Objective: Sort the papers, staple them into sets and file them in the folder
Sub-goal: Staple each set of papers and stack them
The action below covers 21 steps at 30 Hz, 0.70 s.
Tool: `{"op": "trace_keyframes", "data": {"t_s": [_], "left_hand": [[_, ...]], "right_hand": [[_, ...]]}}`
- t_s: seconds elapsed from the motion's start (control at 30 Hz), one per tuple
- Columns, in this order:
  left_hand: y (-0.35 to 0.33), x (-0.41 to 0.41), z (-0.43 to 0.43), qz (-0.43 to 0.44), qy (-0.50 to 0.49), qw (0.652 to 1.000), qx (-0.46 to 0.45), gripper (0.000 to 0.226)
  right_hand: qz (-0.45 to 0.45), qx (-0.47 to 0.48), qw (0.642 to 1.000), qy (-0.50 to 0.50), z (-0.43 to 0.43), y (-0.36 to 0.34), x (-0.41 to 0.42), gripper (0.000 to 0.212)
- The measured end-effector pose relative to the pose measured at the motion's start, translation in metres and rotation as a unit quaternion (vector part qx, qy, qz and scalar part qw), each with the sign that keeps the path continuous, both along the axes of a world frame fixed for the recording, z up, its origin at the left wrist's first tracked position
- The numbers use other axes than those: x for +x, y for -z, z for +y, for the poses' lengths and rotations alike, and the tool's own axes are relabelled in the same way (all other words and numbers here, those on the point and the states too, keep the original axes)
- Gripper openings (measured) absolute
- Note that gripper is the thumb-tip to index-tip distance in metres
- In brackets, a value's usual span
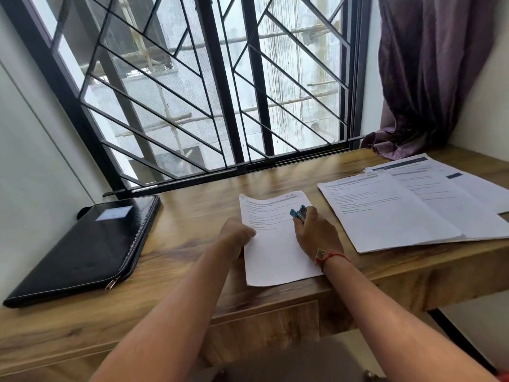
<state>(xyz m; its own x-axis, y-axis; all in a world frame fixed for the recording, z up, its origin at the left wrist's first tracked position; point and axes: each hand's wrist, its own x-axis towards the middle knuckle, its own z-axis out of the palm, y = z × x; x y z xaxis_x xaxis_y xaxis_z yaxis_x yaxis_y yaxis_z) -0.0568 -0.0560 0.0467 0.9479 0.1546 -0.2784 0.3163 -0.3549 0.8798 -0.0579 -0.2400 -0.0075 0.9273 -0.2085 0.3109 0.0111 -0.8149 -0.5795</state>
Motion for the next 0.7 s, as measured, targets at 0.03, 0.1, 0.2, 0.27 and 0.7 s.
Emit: {"op": "trace_keyframes", "data": {"t_s": [0.03, 0.1, 0.2, 0.27, 0.7], "left_hand": [[-0.001, -0.002, -0.001, -0.001, -0.001, 1.000, -0.004, 0.018], [0.000, -0.004, -0.005, 0.007, 0.014, 0.999, -0.043, 0.022], [0.008, -0.004, -0.006, 0.011, 0.018, 0.996, -0.090, 0.033], [0.013, -0.003, -0.006, 0.010, 0.015, 0.995, -0.102, 0.033], [0.037, 0.008, 0.032, -0.079, -0.018, 0.991, -0.110, 0.050]], "right_hand": [[0.000, -0.001, 1.000, -0.001, 0.000, 0.000, 0.000, 0.038], [0.002, -0.003, 1.000, -0.001, 0.000, -0.001, -0.001, 0.038], [0.006, -0.008, 1.000, -0.001, 0.001, -0.003, -0.003, 0.039], [0.008, -0.018, 1.000, -0.002, 0.002, -0.003, -0.004, 0.039], [0.011, -0.050, 0.998, 0.044, 0.003, -0.017, 0.010, 0.040]]}}
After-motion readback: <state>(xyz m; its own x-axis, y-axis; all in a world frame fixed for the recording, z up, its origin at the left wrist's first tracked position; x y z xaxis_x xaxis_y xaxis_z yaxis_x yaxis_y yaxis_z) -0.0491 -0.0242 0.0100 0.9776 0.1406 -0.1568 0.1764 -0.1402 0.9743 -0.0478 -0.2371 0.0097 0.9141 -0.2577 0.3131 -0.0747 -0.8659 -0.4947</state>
